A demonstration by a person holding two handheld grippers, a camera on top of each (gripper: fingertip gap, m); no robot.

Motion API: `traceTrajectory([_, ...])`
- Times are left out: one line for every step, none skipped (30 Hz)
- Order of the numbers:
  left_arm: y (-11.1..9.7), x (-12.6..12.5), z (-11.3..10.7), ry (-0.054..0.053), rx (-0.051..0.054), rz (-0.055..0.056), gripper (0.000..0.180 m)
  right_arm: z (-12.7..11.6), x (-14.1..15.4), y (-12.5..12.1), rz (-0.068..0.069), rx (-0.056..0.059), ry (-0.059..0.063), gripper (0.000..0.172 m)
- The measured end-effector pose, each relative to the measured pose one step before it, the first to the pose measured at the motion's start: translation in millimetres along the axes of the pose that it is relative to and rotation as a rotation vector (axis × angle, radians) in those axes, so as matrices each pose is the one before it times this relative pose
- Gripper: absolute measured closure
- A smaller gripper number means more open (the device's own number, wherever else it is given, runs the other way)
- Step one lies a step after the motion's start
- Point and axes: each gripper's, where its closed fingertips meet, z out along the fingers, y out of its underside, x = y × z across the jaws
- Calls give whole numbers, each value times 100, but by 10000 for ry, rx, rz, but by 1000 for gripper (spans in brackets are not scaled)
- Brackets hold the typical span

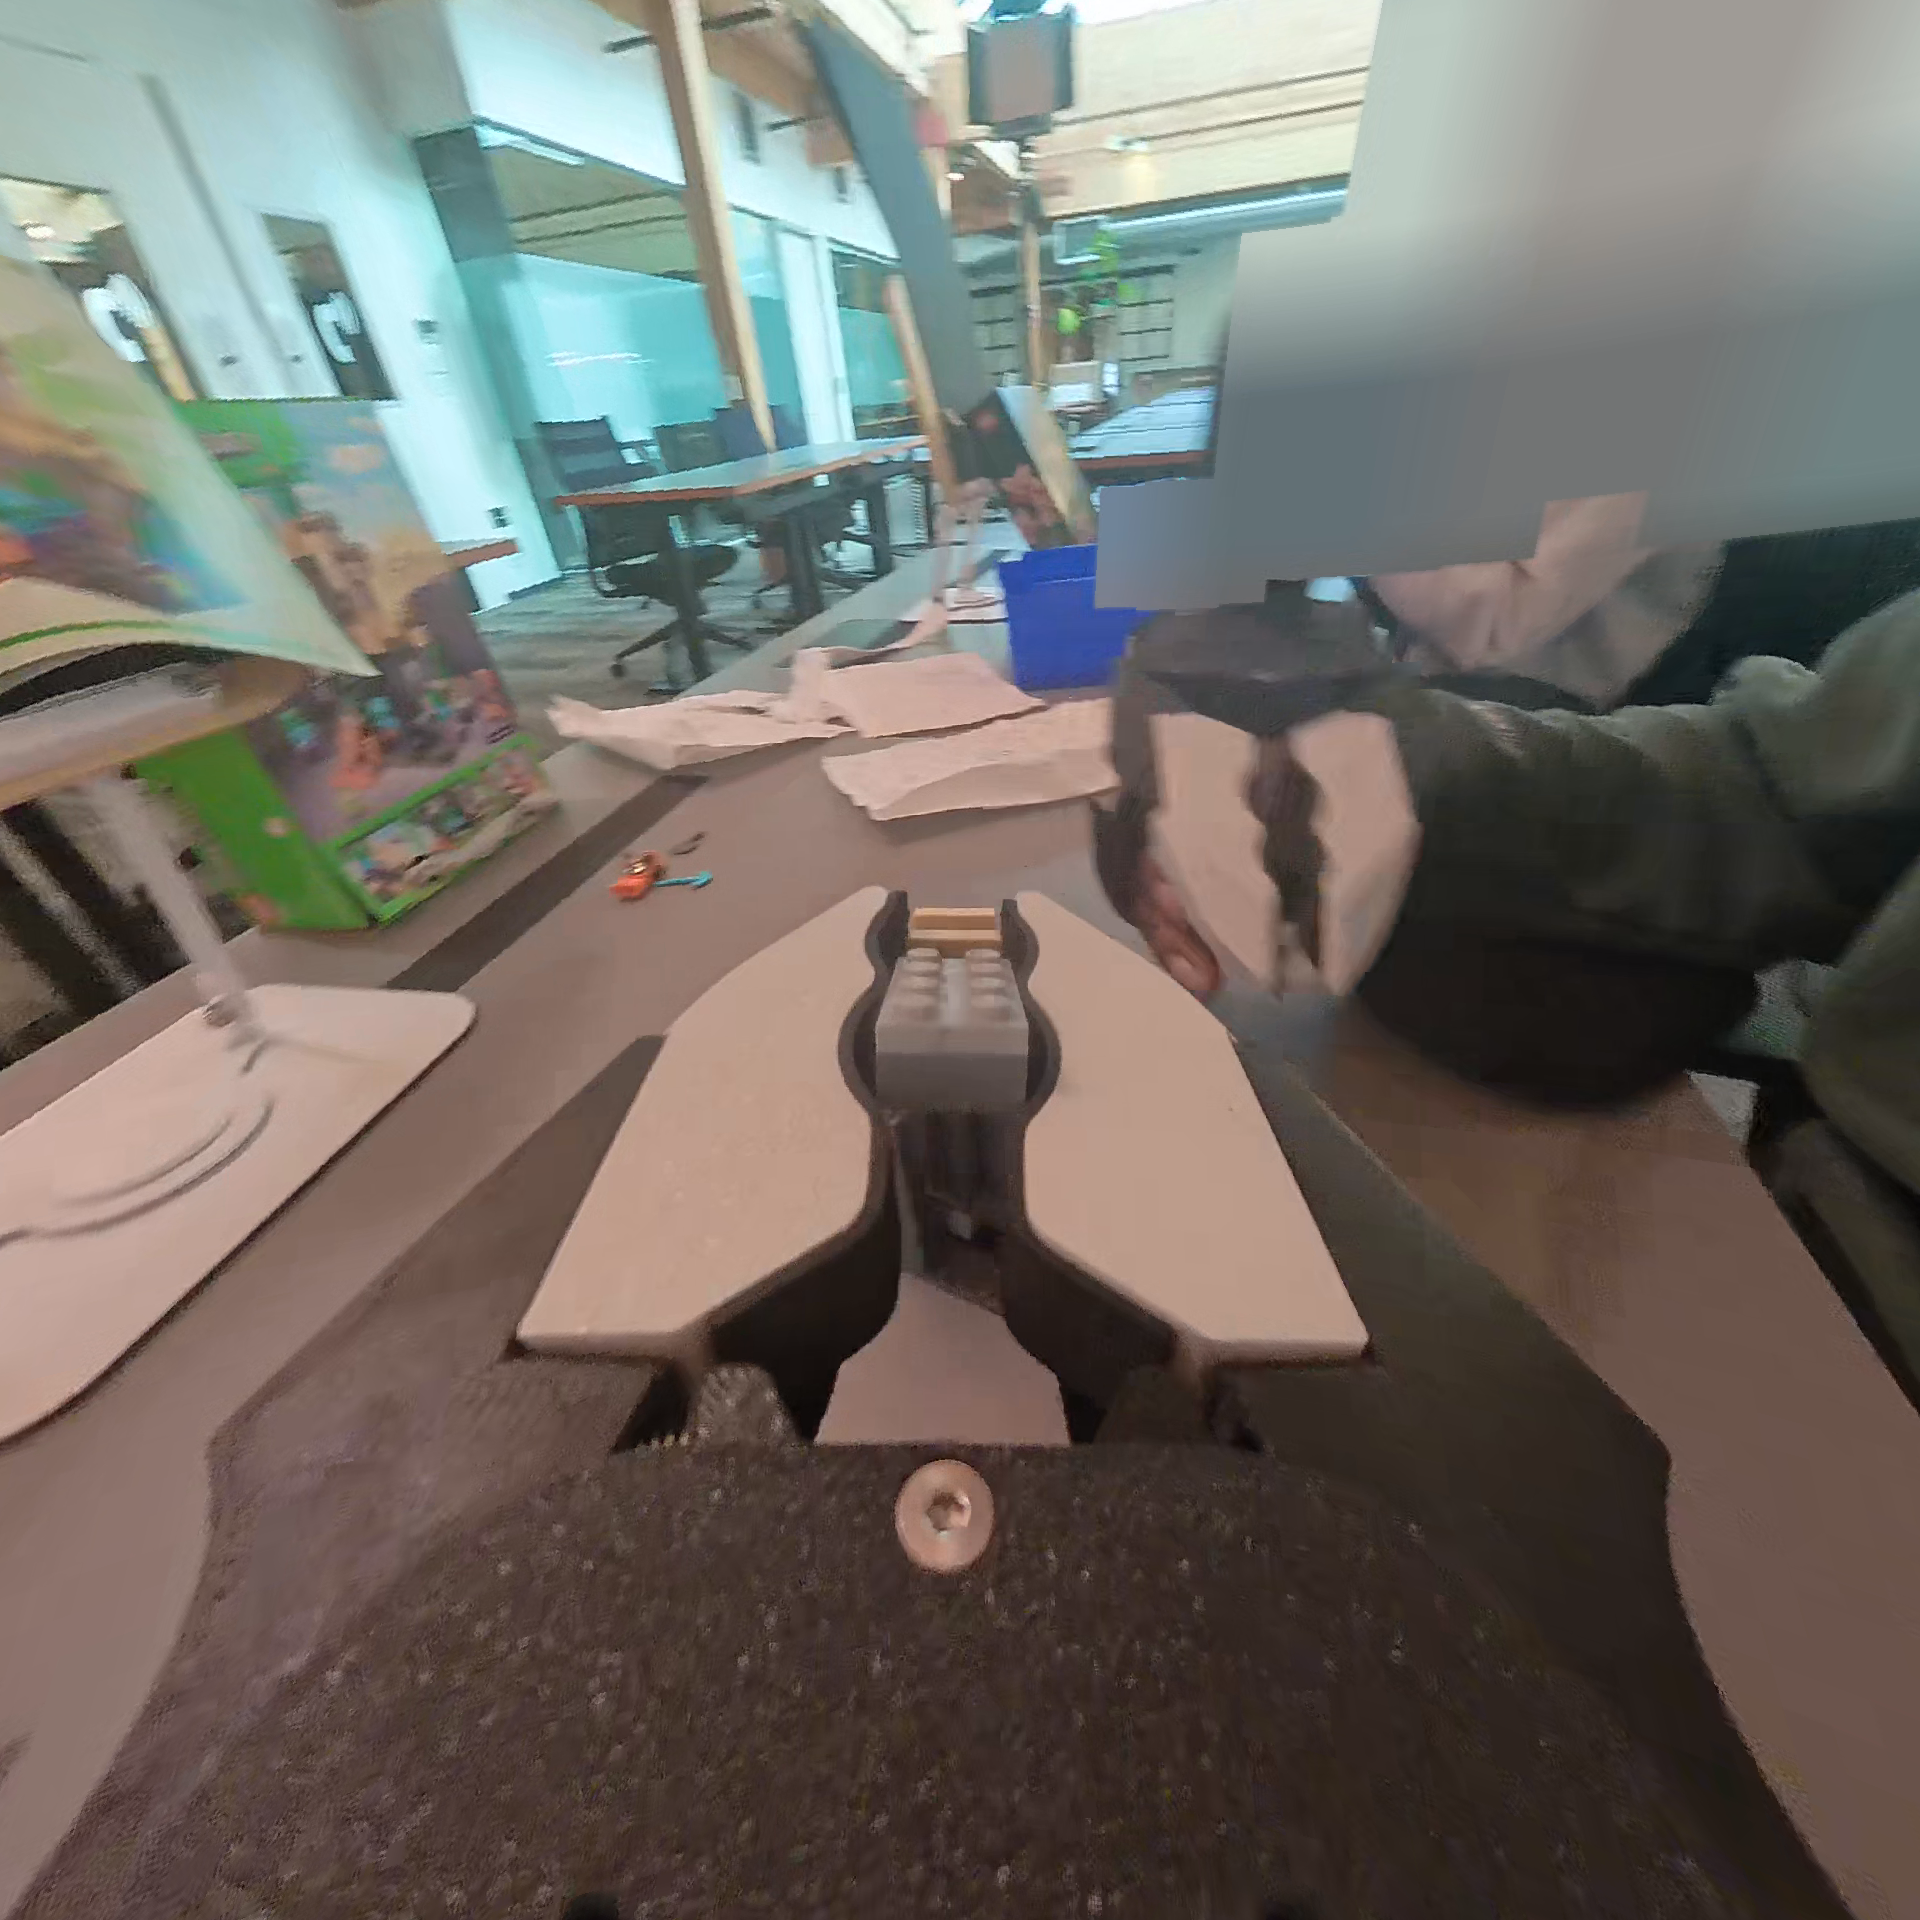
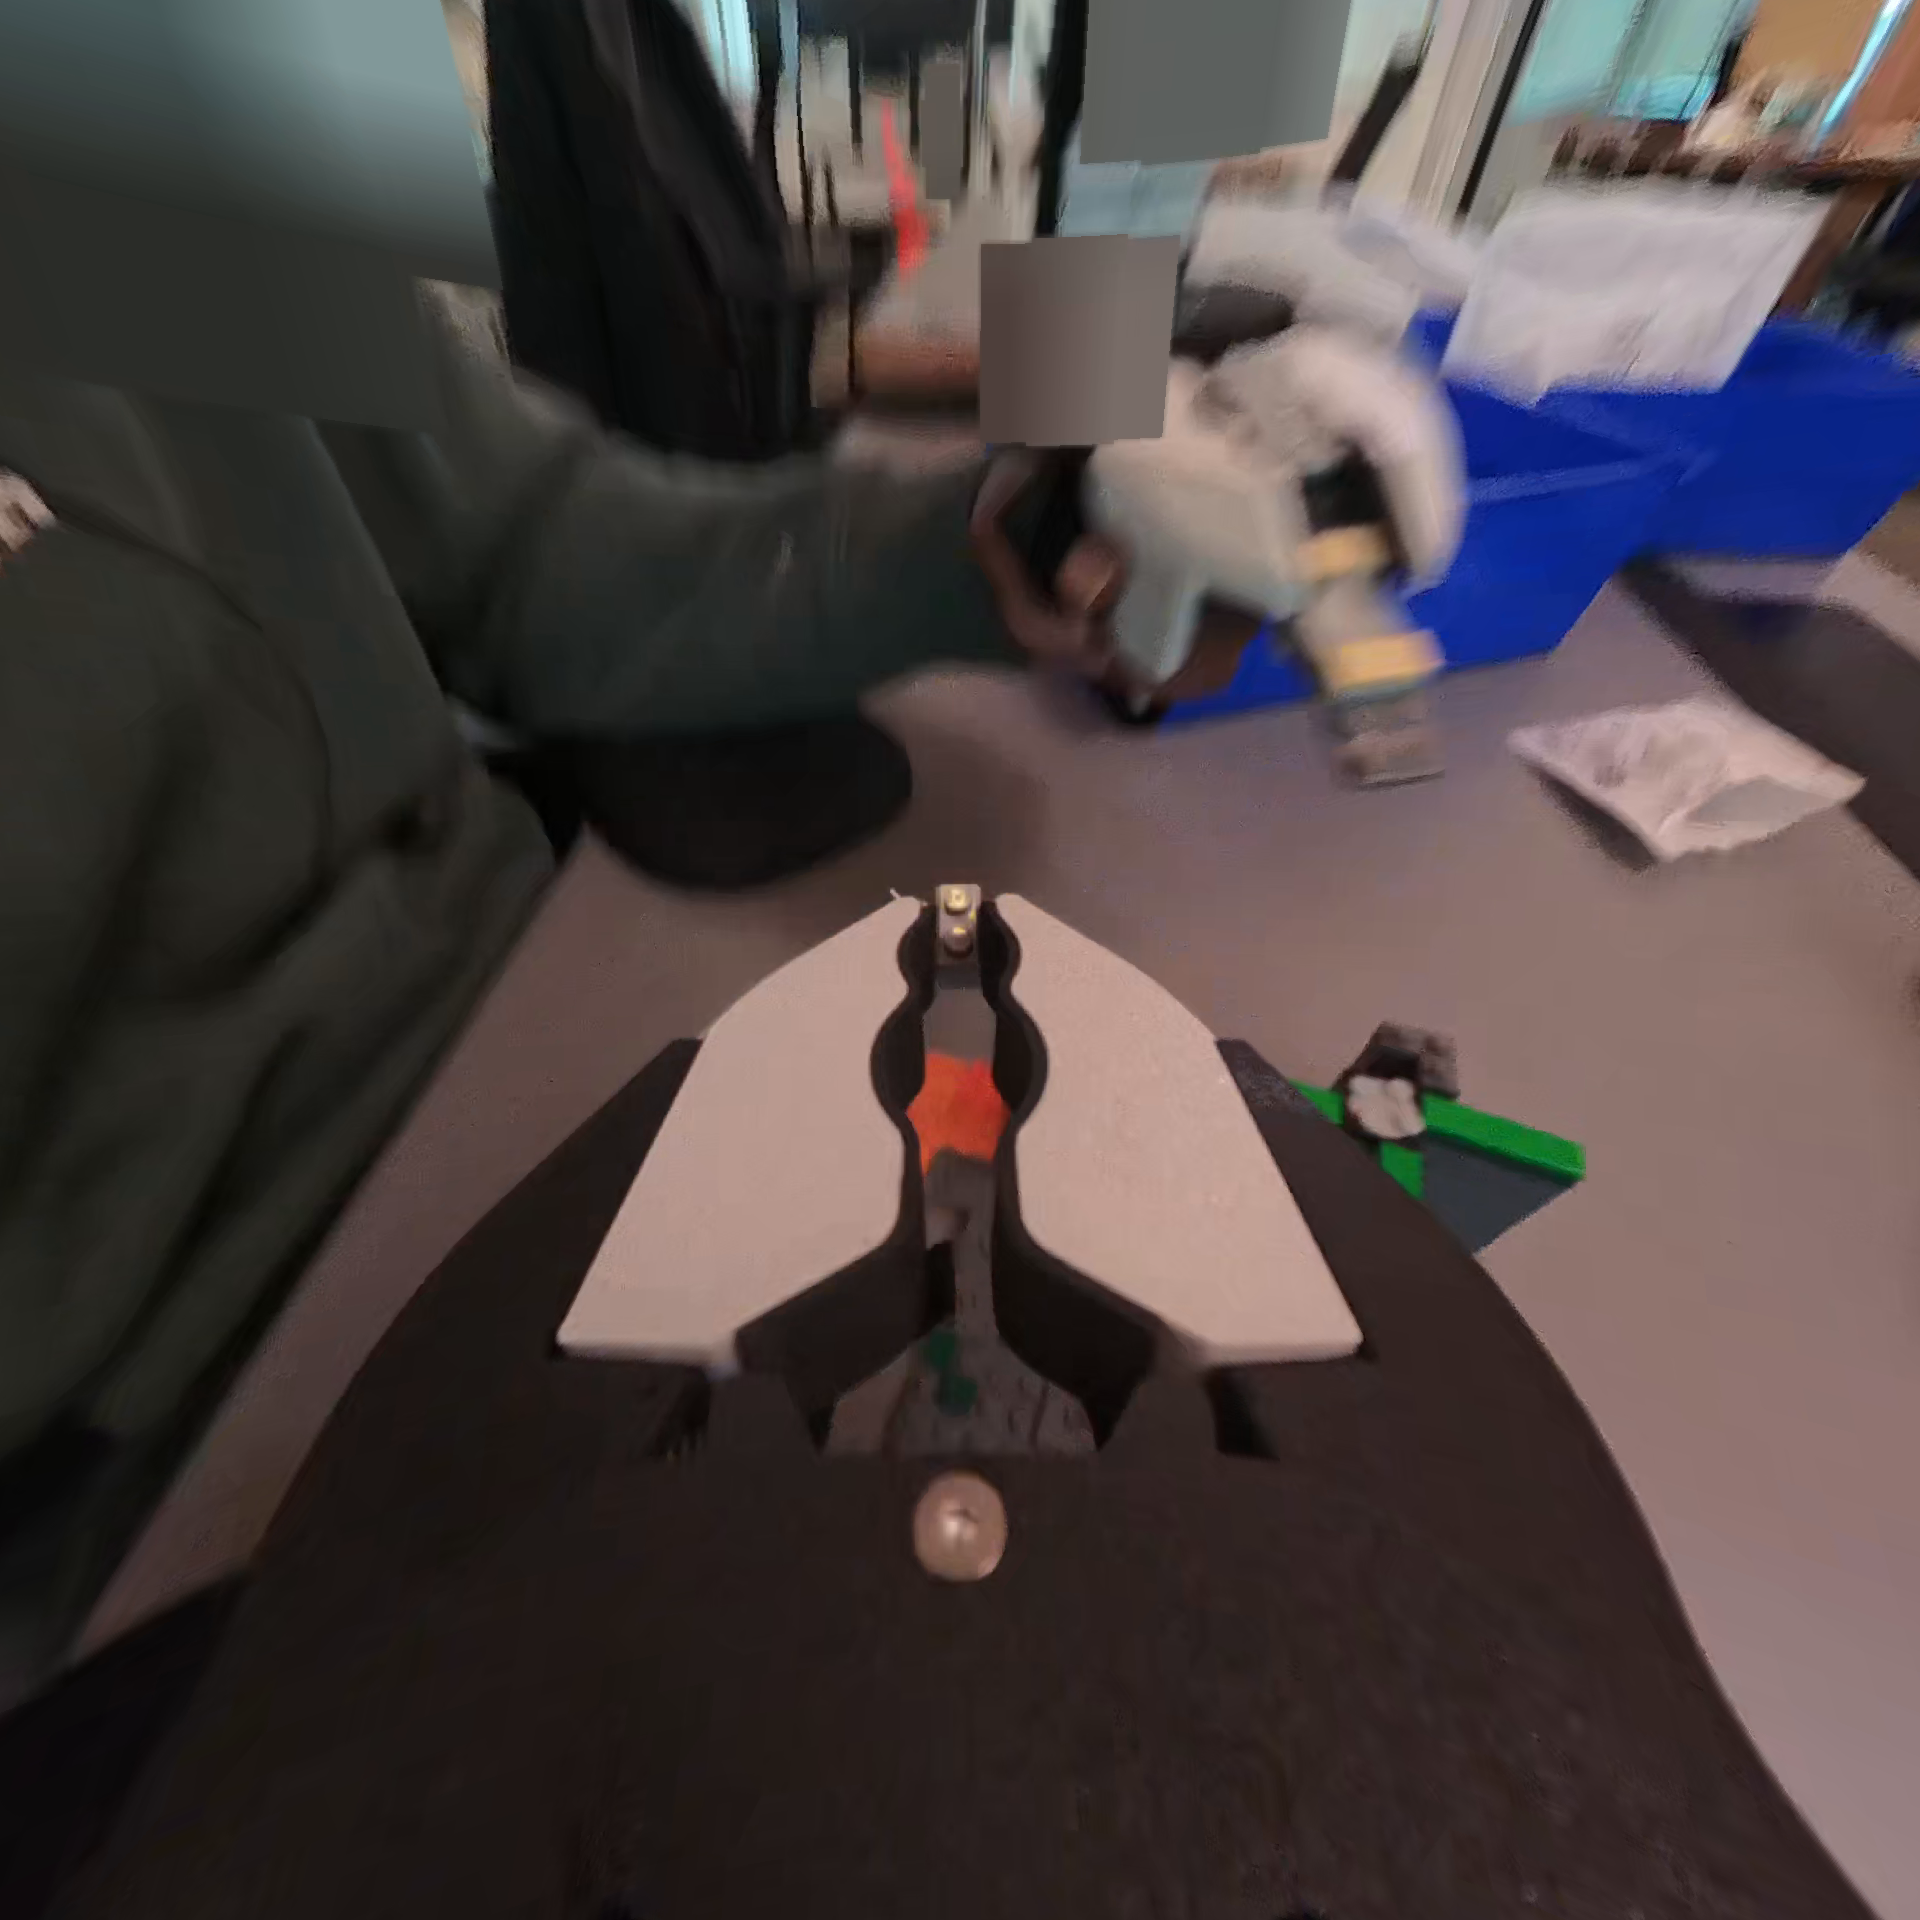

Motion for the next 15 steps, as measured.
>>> traceTrajectory([182, -486, -38, -239, -26, -44, 163, 916, -470, 1308, -453, -1052, 74, 164])
traceTrajectory([211, -314, 79, -162, -48, -59, 163, 951, -371, 1000, -323, -800, 64, 164])
traceTrajectory([254, -290, 143, -179, -87, -58, 163, 863, -242, 794, -142, -613, 46, 164])
traceTrajectory([319, -13, 178, -16, -138, 2, 163, 666, 92, 850, -128, -623, 178, 164])
traceTrajectory([279, 93, 180, 22, -122, 40, 163, 447, 260, 816, -181, -563, 266, 164])
traceTrajectory([179, 9, 143, -49, -61, 60, 163, 265, 152, 553, -73, -370, 131, 164])
traceTrajectory([144, 90, 124, 16, -55, 31, 163, 123, 123, 256, 56, -161, 70, 164])
traceTrajectory([129, 87, 114, 33, -41, 4, 163, 57, 306, 209, 108, -140, 170, 164])
traceTrajectory([108, 71, 94, 20, -32, 12, 163, 13, 383, 234, 32, -166, 230, 164])
traceTrajectory([103, 29, 84, 9, -34, 11, 163, -18, 338, 101, 21, -55, 205, 164])
traceTrajectory([119, 32, 70, 17, -37, -1, 163, -8, 301, 37, 97, 4, 158, 164])
traceTrajectory([103, -12, 48, -7, -30, -5, 163, 30, 397, 83, 123, -26, 200, 164])
traceTrajectory([84, -18, 47, -14, -23, 2, 163, 60, 432, 99, 101, -36, 232, 164])
traceTrajectory([67, 2, 31, 0, -24, 3, 163, 123, 284, 328, 19, -178, 154, 164])
traceTrajectory([30, 4, 13, -2, -9, 6, 163, 170, 294, 356, -21, -188, 182, 164])
